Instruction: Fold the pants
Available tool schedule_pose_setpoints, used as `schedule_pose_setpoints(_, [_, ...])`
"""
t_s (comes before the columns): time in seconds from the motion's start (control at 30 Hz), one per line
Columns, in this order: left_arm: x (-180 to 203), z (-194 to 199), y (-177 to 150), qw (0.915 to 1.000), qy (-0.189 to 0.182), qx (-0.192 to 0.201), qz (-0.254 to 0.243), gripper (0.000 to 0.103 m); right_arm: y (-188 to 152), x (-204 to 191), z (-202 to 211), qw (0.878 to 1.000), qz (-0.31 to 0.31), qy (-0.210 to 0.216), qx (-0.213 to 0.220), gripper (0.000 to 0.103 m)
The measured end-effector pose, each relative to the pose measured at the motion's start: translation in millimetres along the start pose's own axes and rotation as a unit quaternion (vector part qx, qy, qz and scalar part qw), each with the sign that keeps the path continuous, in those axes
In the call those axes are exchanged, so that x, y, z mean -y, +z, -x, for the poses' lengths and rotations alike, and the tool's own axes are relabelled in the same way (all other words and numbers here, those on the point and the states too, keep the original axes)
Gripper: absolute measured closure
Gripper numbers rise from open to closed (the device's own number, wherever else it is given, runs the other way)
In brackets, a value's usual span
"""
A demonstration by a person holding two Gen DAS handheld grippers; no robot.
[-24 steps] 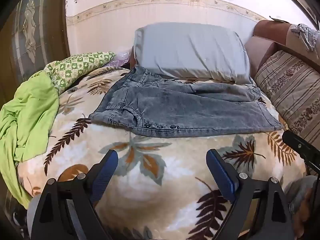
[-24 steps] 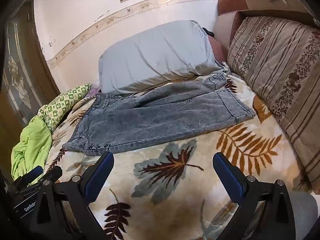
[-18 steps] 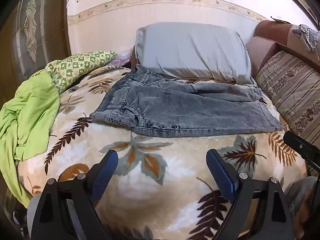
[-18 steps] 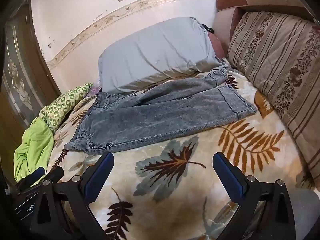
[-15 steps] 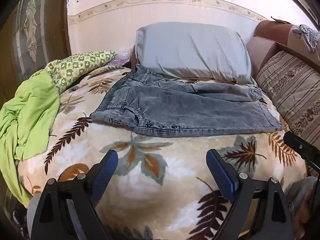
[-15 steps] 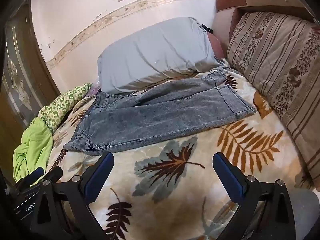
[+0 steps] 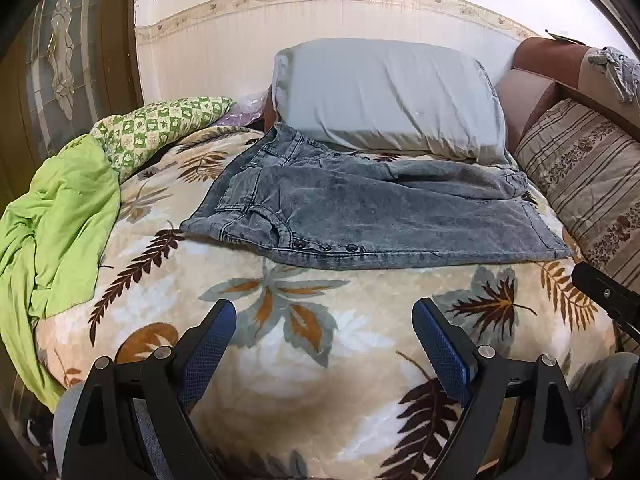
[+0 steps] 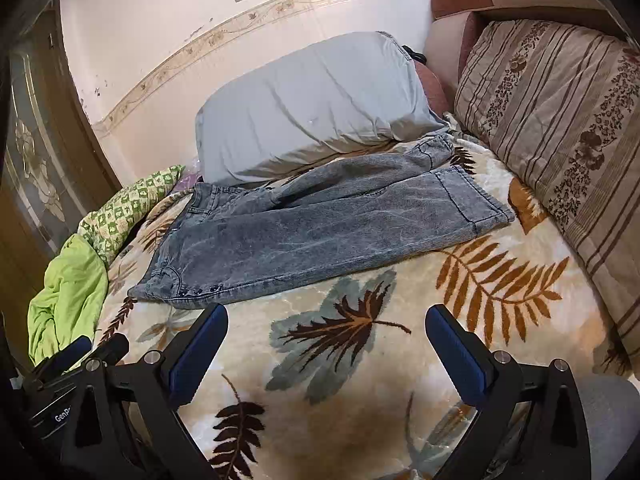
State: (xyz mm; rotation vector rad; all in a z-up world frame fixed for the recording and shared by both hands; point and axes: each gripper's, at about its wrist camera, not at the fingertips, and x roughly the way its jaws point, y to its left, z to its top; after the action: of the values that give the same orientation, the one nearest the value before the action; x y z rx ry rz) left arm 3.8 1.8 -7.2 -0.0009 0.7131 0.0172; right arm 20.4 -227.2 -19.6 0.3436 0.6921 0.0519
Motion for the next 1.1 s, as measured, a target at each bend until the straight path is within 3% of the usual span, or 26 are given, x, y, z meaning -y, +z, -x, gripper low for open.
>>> schedule_pose_setpoints(1.1, [-4, -26, 3, 0.9991, -0.004, -0.038, 0.019, 0.012, -2, 3, -15, 0.999, 0.008, -0.024, -0.027, 0.003])
